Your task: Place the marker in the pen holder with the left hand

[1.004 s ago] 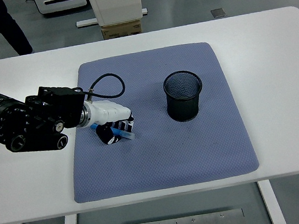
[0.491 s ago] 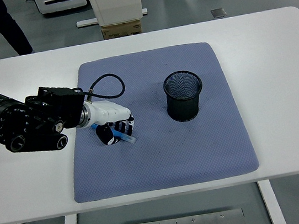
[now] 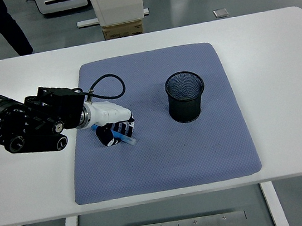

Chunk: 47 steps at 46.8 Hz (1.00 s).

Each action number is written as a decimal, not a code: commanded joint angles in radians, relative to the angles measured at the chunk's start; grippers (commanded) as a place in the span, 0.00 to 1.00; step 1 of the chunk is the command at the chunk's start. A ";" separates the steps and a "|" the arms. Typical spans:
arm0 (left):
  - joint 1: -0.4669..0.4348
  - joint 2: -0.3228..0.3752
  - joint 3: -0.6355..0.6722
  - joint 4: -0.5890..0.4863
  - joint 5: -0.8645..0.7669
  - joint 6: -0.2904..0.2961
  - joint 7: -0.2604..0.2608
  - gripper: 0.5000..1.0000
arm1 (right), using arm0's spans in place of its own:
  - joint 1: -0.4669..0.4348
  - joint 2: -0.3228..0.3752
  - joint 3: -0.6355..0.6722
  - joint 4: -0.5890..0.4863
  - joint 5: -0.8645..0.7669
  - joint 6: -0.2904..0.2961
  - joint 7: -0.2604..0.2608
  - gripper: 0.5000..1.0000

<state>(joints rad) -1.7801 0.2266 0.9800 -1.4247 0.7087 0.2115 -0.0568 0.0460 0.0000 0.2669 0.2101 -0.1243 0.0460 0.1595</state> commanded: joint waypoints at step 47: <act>-0.051 0.031 -0.300 0.162 -0.163 -0.116 -0.028 0.00 | 0.000 0.000 0.000 0.000 0.000 0.000 0.000 1.00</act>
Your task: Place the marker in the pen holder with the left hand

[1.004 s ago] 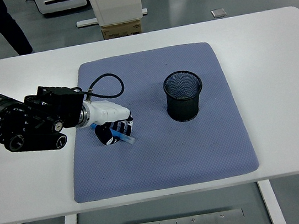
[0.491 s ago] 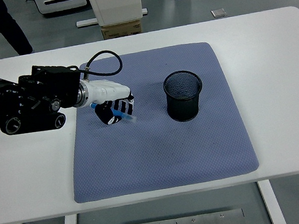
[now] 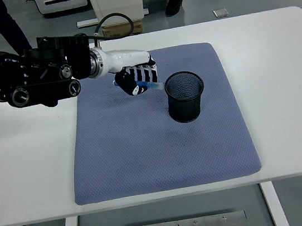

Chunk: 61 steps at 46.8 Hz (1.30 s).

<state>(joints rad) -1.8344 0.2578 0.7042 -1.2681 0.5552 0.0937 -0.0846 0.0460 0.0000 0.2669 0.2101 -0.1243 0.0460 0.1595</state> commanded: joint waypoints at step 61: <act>0.238 -0.104 -0.350 0.104 -0.317 0.073 -0.075 0.13 | 0.000 0.000 0.000 0.000 0.000 0.000 0.000 1.00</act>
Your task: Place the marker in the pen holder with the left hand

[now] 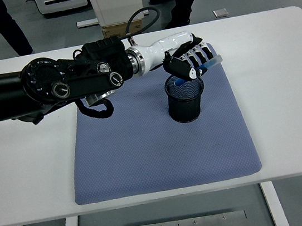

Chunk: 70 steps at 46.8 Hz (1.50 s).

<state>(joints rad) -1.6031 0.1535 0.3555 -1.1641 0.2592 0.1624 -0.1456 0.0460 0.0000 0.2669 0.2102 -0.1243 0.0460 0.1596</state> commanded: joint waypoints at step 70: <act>0.695 0.279 -0.743 0.293 -0.187 -0.012 -0.203 1.00 | 0.000 0.000 0.000 0.000 0.000 0.000 0.000 1.00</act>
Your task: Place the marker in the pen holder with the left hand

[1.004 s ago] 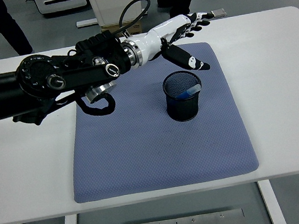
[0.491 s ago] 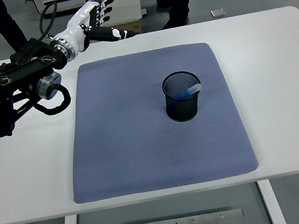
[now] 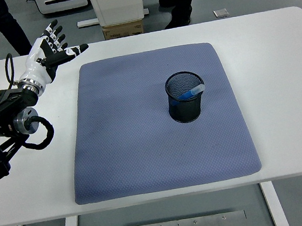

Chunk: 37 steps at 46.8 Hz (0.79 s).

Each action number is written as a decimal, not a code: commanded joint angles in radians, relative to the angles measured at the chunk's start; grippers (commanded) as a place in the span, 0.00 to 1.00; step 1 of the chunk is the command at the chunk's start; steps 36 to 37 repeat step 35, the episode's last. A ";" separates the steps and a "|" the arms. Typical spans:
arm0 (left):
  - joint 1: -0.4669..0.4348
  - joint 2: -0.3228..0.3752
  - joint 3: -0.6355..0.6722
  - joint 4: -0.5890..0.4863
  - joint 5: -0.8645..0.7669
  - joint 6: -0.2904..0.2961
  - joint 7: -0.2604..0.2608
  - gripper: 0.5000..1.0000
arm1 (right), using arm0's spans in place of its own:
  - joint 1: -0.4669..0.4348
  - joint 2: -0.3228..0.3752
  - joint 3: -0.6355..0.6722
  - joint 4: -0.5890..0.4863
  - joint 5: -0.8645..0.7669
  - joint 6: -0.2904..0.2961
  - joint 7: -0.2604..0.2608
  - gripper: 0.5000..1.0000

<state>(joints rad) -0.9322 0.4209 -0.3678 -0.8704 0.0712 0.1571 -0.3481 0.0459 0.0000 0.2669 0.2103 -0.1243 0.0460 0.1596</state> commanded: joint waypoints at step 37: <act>0.079 0.045 -0.049 -0.001 0.004 -0.036 0.000 1.00 | 0.005 0.000 -0.002 0.003 -0.011 0.002 -0.002 1.00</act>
